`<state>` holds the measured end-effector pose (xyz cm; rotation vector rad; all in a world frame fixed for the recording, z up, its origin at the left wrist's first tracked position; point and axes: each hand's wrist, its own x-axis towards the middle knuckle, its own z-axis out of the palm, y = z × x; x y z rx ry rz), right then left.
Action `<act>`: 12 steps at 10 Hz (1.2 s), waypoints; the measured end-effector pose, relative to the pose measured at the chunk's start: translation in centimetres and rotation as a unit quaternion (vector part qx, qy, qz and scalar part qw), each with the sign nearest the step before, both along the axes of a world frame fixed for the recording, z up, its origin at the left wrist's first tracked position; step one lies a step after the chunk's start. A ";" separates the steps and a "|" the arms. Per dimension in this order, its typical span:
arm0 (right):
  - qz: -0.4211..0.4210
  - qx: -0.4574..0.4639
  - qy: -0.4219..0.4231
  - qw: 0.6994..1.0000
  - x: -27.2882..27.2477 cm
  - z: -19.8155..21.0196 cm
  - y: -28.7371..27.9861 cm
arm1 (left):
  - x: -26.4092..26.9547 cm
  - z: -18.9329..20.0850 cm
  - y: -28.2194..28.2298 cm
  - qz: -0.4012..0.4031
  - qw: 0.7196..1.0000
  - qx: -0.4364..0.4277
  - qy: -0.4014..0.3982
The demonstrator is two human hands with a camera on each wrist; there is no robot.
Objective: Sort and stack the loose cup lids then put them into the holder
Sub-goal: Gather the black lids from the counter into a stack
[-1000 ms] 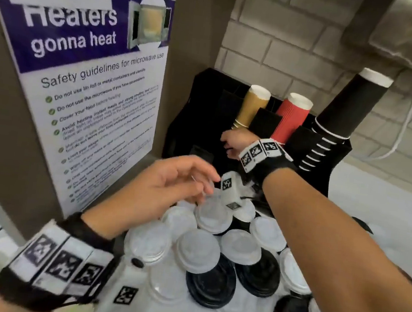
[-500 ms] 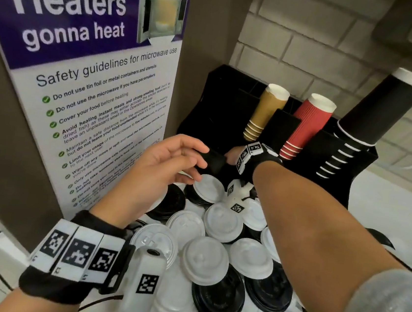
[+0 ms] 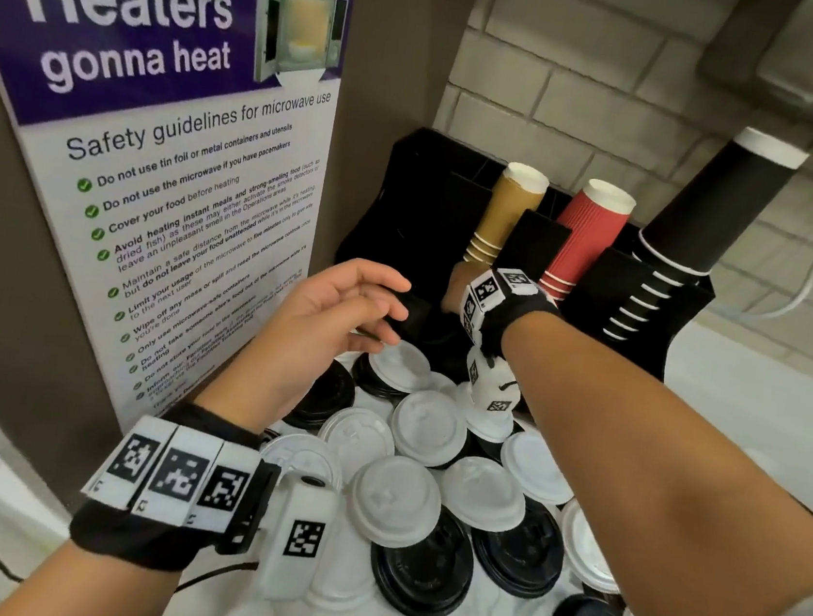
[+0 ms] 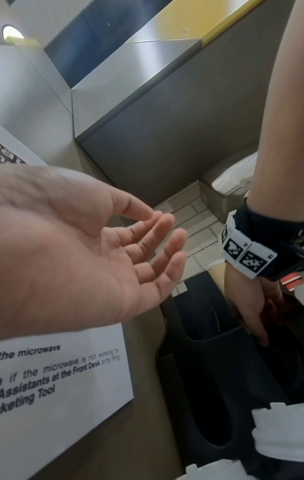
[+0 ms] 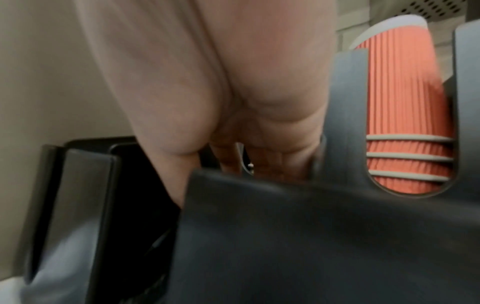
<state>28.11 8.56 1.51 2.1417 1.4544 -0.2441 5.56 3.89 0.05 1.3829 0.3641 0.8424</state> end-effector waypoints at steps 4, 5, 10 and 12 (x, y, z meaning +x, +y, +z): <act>-0.168 0.467 0.424 0.758 -1.8 7.2 -7.1 | 2.5 0.4 0.0 0.061 0.996 -0.045 0.050; -0.174 0.385 0.634 0.648 -4.9 6.2 -9.5 | 3.1 0.6 -0.5 0.028 0.999 -0.022 -0.014; -0.044 0.330 0.688 0.645 -5.5 5.2 -15.3 | 1.6 1.3 -2.1 0.010 0.994 0.111 0.002; -0.032 0.334 0.689 0.643 -5.6 5.3 -15.2 | 1.7 1.5 -2.4 0.011 0.993 0.119 0.001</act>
